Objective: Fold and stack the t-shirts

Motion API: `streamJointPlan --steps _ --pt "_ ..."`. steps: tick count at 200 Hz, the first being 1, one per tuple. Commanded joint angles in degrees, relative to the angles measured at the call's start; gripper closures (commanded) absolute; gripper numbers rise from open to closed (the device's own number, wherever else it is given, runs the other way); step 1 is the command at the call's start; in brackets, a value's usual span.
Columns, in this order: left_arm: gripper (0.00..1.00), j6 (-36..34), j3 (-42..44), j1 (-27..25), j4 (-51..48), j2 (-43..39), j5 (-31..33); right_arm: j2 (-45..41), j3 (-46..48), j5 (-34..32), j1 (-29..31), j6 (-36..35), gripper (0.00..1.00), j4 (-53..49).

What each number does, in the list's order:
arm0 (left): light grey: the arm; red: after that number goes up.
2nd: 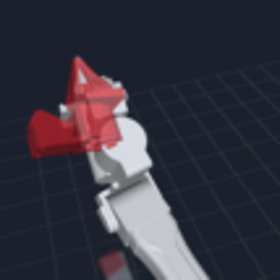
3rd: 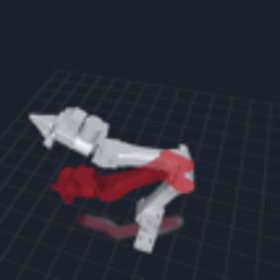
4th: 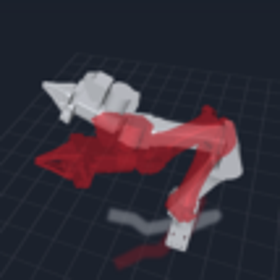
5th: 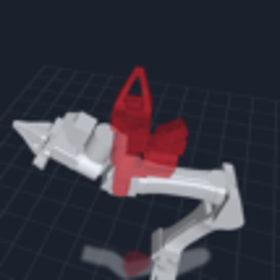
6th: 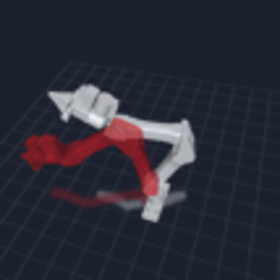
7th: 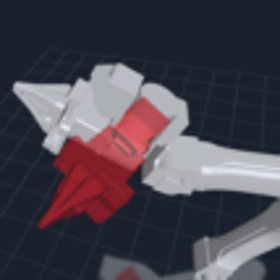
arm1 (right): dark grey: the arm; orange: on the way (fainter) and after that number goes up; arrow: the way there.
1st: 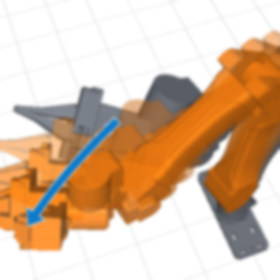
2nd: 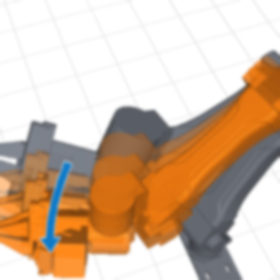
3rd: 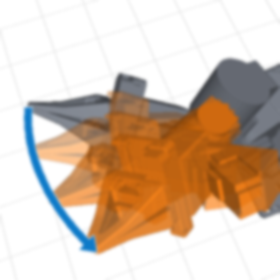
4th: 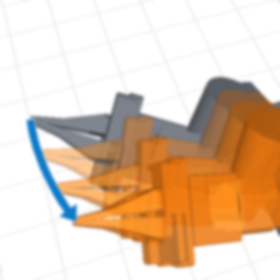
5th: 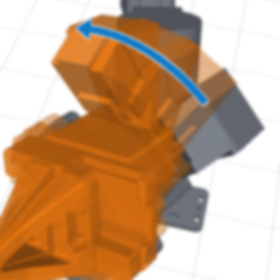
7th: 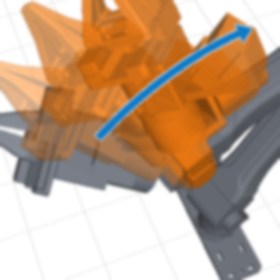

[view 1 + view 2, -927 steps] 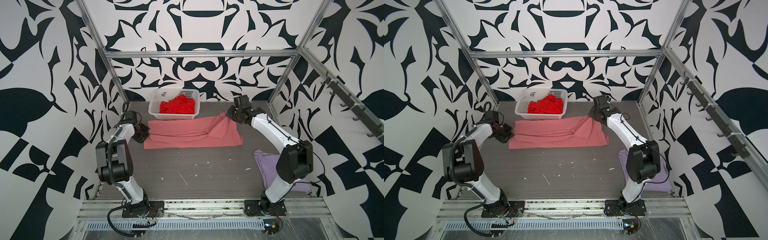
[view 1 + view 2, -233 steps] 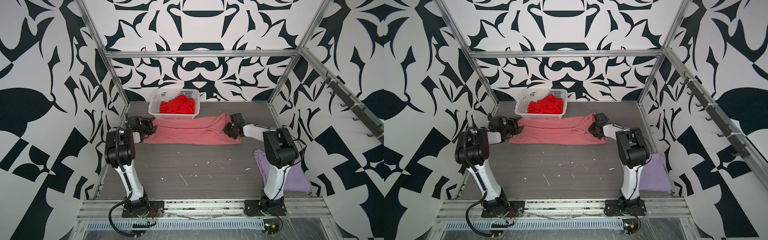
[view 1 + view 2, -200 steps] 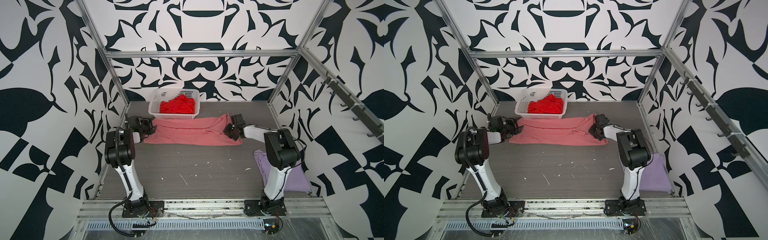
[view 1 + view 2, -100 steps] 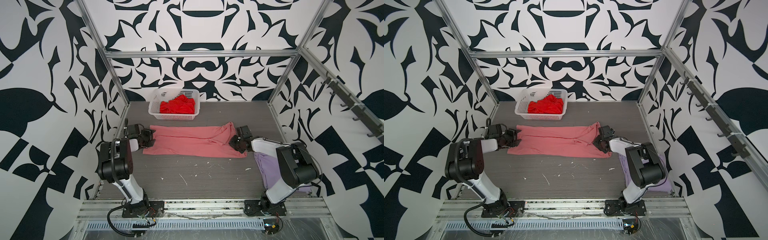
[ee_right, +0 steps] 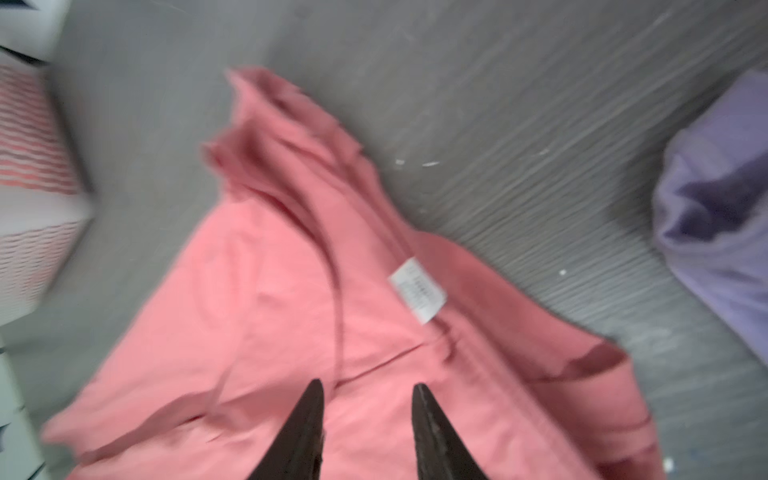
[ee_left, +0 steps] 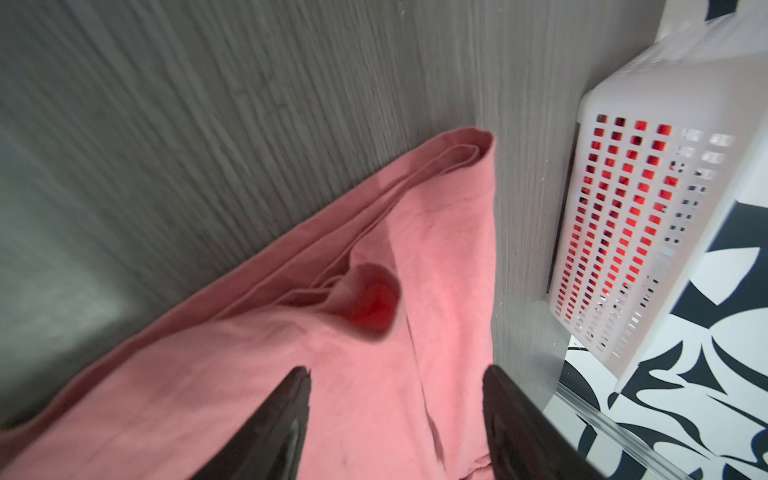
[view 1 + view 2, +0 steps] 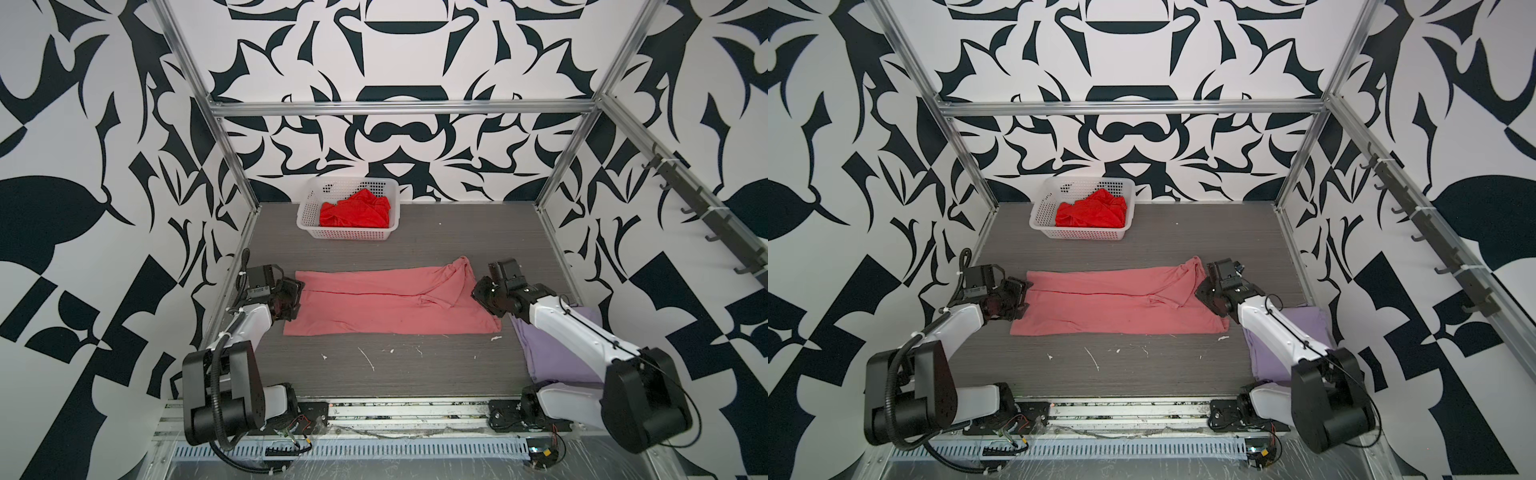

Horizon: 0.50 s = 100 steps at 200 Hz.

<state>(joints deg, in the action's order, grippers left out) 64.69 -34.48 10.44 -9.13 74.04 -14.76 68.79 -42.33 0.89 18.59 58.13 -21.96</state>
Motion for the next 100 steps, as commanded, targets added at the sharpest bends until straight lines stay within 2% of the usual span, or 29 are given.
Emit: streamJointPlan --steps 1,20,59,100 --pt "0.31 -1.4 -0.1 0.0 -4.2 -0.6 1.4 -3.0 -1.1 -2.2 3.6 7.0 0.59 -5.5" --pt "0.29 -1.9 -0.1 0.0 -4.2 -3.4 1.2 -2.9 1.0 -3.7 8.0 11.1 0.59 -1.6" --pt "0.25 -4.8 -2.0 0.0 -5.5 -3.4 -0.7 4.8 -0.5 -6.8 14.3 14.8 0.58 3.0" --pt "0.23 -3.5 0.0 0.0 -4.4 -4.9 -0.7 7.7 -0.2 -10.0 15.1 17.8 0.56 4.3"
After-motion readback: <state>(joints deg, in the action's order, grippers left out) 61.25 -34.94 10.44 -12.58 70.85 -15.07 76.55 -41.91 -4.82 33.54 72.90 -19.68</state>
